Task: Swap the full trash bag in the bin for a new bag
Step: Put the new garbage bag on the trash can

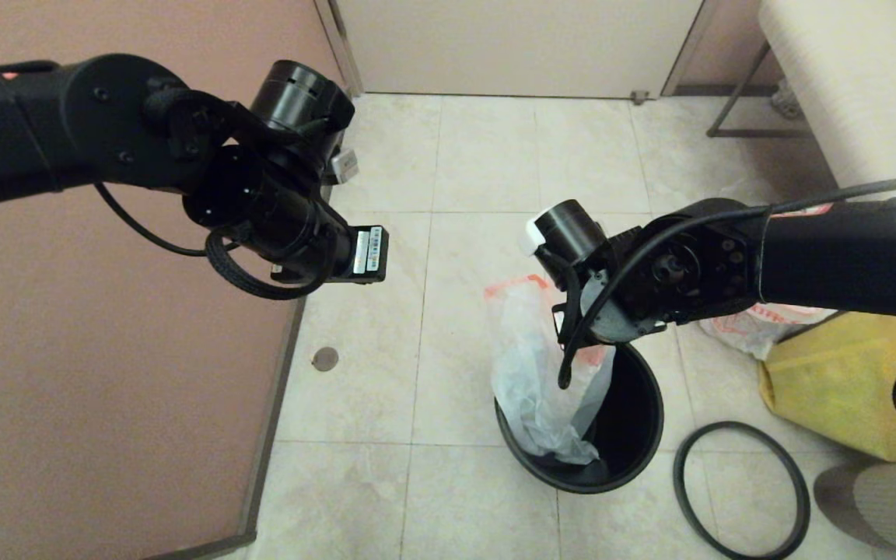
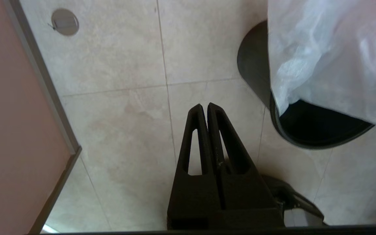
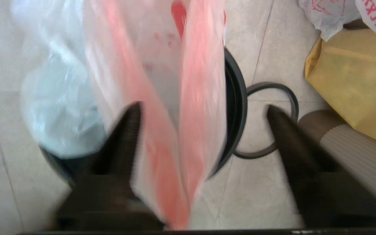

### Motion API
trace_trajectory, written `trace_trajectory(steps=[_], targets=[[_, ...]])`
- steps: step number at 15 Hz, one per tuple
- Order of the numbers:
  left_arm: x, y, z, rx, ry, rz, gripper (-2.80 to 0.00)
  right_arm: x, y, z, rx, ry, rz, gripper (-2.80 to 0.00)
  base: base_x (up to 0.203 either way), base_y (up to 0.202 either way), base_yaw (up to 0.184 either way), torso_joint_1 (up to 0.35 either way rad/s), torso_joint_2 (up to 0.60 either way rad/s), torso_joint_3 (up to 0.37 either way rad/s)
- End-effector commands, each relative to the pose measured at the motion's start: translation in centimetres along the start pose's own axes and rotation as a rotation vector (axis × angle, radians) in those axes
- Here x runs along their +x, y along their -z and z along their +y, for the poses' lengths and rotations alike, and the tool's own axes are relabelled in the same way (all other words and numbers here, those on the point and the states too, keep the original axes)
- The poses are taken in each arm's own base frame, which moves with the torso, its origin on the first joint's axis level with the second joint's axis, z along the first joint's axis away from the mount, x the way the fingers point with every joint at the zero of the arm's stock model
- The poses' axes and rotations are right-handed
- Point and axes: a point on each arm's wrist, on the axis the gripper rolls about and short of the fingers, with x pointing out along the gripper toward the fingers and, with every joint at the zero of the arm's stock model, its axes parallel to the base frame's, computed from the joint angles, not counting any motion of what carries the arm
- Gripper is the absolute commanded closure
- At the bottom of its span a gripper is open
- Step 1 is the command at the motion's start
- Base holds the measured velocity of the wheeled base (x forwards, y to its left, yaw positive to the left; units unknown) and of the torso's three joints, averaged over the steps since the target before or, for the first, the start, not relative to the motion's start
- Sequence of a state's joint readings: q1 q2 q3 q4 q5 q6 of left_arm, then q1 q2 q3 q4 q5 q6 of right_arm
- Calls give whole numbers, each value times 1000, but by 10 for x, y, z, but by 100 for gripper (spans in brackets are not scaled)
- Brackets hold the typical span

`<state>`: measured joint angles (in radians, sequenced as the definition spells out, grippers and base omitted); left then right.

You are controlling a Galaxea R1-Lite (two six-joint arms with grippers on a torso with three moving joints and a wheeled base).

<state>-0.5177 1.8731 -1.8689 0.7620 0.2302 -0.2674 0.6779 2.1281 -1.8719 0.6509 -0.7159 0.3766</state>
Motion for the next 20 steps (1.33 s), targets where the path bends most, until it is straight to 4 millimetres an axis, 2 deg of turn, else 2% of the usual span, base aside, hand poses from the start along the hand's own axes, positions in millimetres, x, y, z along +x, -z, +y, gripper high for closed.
trace_trajectory(steps=[1, 4, 7, 8, 10, 13, 15, 17, 18, 20], targets=[[-14, -3, 5, -18, 2, -30, 0, 18, -2, 1, 17, 28, 8, 0, 0, 0, 0, 0, 0, 0], [-35, -2, 8, -30, 18, -65, 0, 20, -14, -2, 80, 18, -47, 0, 0, 0, 0, 0, 0, 0], [-27, -1, 5, -22, 37, -41, 0, 11, -10, -8, 121, 28, -11, 0, 0, 0, 0, 0, 0, 0], [-23, 0, 0, -14, 102, -6, 0, 8, -4, -12, 131, 46, 34, 0, 0, 0, 0, 0, 0, 0], [-6, 1, -10, -15, 230, 98, 0, -2, 5, -21, 168, 73, 111, 0, 0, 0, 0, 0, 0, 0], [45, 11, -25, -28, 341, 270, 0, -26, 19, -30, 176, 22, 185, 0, 0, 0, 0, 0, 0, 0], [67, 17, -31, -42, 452, 349, 0, -34, 31, -28, 141, 4, 212, 0, 0, 0, 0, 0, 0, 0], [88, 20, -38, -52, 488, 366, 0, -42, 40, -28, 113, -4, 225, 0, 0, 0, 0, 0, 0, 0], [94, 21, -41, -58, 496, 362, 0, -48, 44, -30, 101, -12, 226, 0, 0, 0, 0, 0, 0, 0], [91, 20, -43, -70, 499, 359, 0, -59, 57, -34, 61, -17, 239, 0, 0, 0, 0, 0, 0, 0]])
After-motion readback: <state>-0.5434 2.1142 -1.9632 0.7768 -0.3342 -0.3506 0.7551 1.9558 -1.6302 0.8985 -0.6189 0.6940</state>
